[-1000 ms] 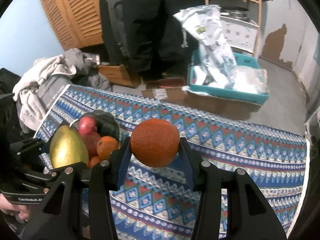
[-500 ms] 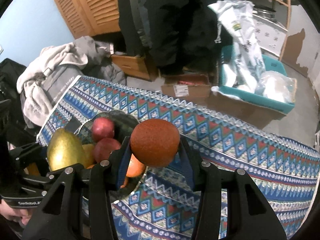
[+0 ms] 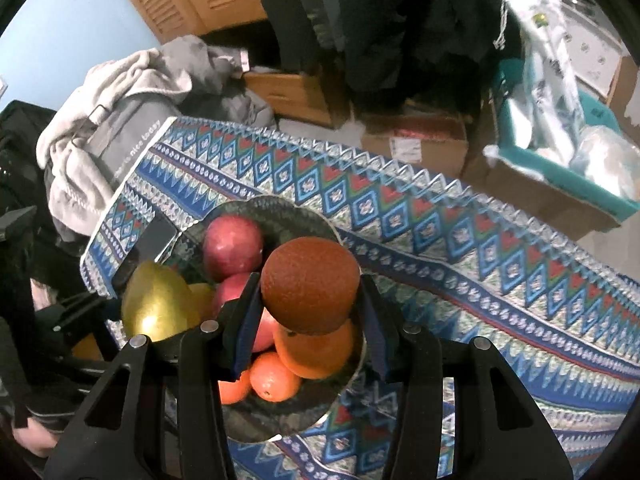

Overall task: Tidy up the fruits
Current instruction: 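Lower the pear into the bowl and open the left gripper while the right releases the orange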

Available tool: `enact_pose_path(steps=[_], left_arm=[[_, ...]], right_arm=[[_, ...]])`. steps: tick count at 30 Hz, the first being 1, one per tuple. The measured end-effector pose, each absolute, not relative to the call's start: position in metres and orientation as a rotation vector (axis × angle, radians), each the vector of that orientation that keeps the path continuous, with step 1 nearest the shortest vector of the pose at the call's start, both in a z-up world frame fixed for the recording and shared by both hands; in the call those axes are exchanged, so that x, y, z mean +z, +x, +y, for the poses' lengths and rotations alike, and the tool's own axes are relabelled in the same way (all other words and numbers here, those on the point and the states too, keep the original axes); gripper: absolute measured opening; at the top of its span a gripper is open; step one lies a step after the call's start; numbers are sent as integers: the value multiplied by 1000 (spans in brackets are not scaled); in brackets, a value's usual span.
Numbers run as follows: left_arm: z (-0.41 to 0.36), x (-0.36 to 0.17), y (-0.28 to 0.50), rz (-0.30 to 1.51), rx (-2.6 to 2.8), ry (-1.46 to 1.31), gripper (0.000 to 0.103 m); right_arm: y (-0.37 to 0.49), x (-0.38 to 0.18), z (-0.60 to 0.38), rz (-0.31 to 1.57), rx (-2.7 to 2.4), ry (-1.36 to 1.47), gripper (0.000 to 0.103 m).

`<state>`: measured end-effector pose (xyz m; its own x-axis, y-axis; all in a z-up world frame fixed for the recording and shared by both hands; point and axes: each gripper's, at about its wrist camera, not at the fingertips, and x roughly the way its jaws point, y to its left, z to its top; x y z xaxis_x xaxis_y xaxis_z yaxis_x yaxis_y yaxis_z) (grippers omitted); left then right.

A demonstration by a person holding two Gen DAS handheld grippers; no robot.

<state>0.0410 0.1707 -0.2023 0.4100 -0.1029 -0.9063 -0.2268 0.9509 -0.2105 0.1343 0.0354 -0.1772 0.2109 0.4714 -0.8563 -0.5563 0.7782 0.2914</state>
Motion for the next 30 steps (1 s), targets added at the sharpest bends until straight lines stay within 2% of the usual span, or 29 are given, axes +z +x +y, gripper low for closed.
enact_pose_path(steps=[9,17,30], left_arm=[[176,-217,41,1202,89,-362,68],[176,-196,39,1140,107,-324,68],[167,-162,26,1067,111,-259,70]], right_arm=[[131,-191,54,1191,732,-109,47],[125,-193,64,1192,748,-127,51],[113,-153,48,1114,729,-137,51]])
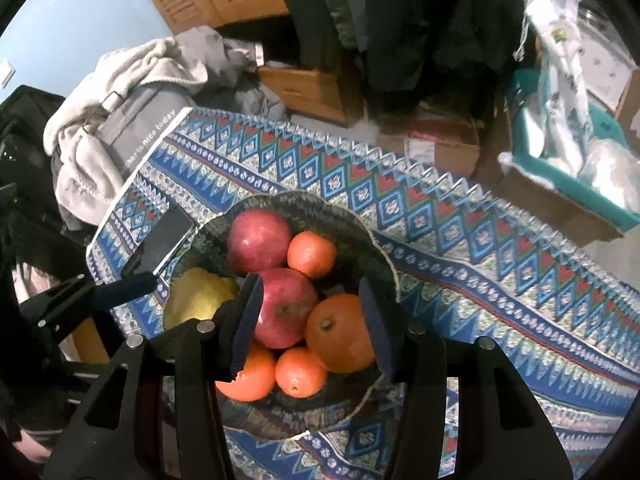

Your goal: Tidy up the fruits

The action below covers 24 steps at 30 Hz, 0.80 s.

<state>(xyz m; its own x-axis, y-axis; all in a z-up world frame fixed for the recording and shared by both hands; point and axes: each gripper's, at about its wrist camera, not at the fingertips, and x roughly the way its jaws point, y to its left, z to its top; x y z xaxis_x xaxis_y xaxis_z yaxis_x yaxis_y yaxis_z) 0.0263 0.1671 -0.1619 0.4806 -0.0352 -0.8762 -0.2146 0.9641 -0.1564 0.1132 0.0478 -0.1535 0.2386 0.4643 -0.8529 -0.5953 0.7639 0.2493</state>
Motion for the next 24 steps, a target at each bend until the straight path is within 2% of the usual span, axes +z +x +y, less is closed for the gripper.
enact_pose_path(steps=[5,13,16,24], left_arm=[[163,-143,18,1035,120,-232,76],[143,-109,8,977,76,-204,81],[135,-95,4,949,60,-191,87],[116,-64,-8,873,54,-142,88]], right_arm=[[106,-129,31,1065,707,-129,57],[94,-94,0,985,650,-105,75],[89,-84,-14,960,627,-85,81],[70,-61,-45,910,602,-57,83]])
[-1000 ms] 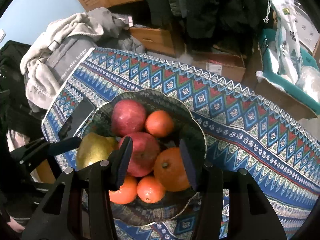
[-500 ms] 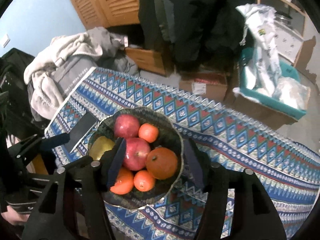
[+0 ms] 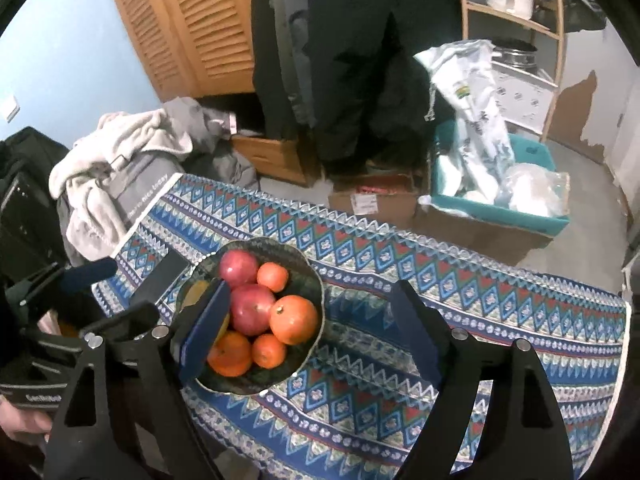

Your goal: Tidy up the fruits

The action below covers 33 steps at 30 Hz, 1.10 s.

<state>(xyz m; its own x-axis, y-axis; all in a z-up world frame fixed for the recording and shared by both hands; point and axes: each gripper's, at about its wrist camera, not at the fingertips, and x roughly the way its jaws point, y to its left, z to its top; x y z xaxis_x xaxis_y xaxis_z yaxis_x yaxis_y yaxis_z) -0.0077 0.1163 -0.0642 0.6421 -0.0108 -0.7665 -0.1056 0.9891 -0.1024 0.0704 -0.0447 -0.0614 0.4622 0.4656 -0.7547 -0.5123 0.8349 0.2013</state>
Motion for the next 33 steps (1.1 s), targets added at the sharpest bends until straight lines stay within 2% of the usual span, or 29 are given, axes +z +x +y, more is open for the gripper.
enact_pose_path(steps=[4,9,15,21,33], left_arm=[[110,-53,-11,853,53,-129,90],[103,-41,-16,814,59,-108,99],[93,-32,-21,779,77,-50,102],[87,-30,-22,780,69,-32,102],[80,-14,-25,736,65,-24,102]], right_arm=[[63,-51,-55,889,594,-51,83],[53,-38,-66,852,593,-53,84],[43,-29,-75,823,588,-65,84],[31,-20,-81,762,555,-149,84],[29,-14,-101,721,539,-125,84]])
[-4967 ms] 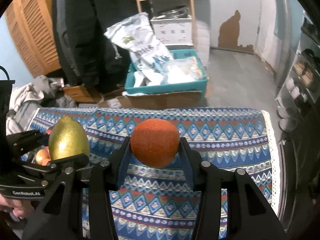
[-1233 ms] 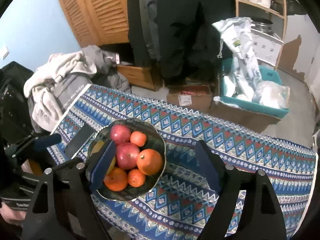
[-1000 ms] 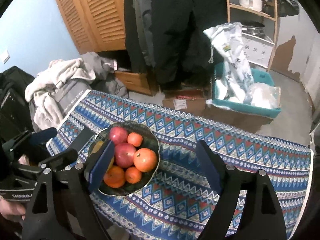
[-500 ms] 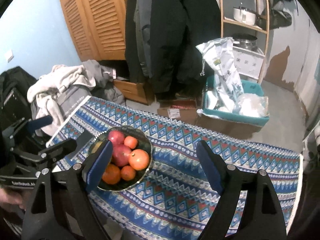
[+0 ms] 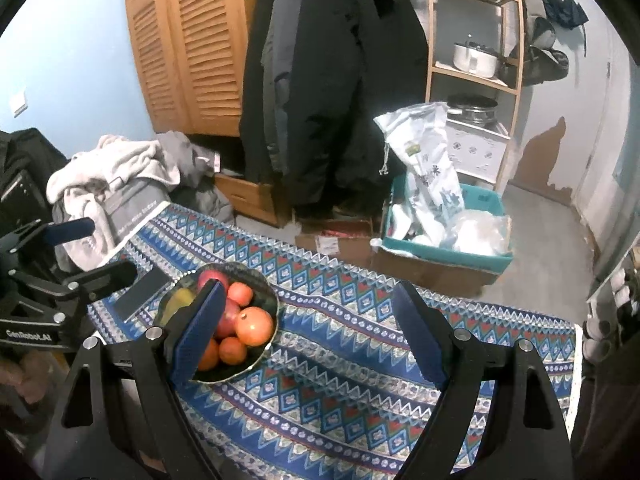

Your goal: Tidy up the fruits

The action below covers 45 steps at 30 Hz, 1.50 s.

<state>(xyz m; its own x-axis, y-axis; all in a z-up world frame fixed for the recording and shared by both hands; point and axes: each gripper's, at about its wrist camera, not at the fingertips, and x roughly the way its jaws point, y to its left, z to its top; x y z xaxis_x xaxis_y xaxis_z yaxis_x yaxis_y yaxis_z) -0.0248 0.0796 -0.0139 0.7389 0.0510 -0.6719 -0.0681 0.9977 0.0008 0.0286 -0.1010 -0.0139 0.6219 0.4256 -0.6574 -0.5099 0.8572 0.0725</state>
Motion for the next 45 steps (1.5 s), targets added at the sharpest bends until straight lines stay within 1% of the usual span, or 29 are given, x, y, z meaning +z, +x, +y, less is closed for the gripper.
enact_pose_path(steps=[36,45], left_arm=[[71,-17,-16,776,90,7,102],[70,-16,-16,763,113,25,102]], right_arm=[[34,-16,-114,714,521,-142,84],[34,-20,-120,719,519,-143,84]])
